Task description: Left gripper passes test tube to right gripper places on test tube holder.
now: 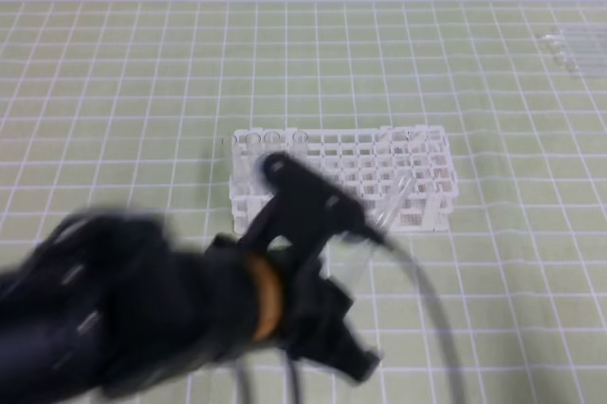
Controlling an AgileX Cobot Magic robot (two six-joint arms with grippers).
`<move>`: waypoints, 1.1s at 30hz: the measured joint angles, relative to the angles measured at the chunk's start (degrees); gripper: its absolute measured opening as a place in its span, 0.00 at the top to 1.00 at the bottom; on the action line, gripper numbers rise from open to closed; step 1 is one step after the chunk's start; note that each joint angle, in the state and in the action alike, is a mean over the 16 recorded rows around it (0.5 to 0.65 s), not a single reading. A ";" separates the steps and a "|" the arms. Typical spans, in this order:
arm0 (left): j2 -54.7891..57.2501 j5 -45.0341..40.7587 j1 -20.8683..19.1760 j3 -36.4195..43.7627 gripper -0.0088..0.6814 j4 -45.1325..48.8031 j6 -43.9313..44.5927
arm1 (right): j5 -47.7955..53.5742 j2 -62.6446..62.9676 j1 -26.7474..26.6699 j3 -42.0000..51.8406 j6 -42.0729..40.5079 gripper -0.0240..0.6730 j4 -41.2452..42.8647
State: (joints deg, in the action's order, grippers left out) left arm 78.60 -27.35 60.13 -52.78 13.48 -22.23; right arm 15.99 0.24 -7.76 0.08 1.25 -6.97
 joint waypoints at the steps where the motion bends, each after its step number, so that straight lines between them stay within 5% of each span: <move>1: -1.54 2.76 0.00 2.59 0.83 0.69 0.00 | 0.00 0.00 0.00 0.00 0.00 0.99 0.00; 14: -15.83 27.83 0.00 27.69 0.84 4.84 1.59 | 0.00 -0.03 0.00 0.00 0.00 0.99 0.00; 33: -11.07 37.98 0.00 30.79 0.84 4.87 8.81 | -0.01 -0.03 0.00 0.00 0.00 0.99 -0.11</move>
State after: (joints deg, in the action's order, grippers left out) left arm 67.53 10.63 60.13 -21.98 18.35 -13.42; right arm 15.98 0.20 -7.76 0.08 1.25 -7.08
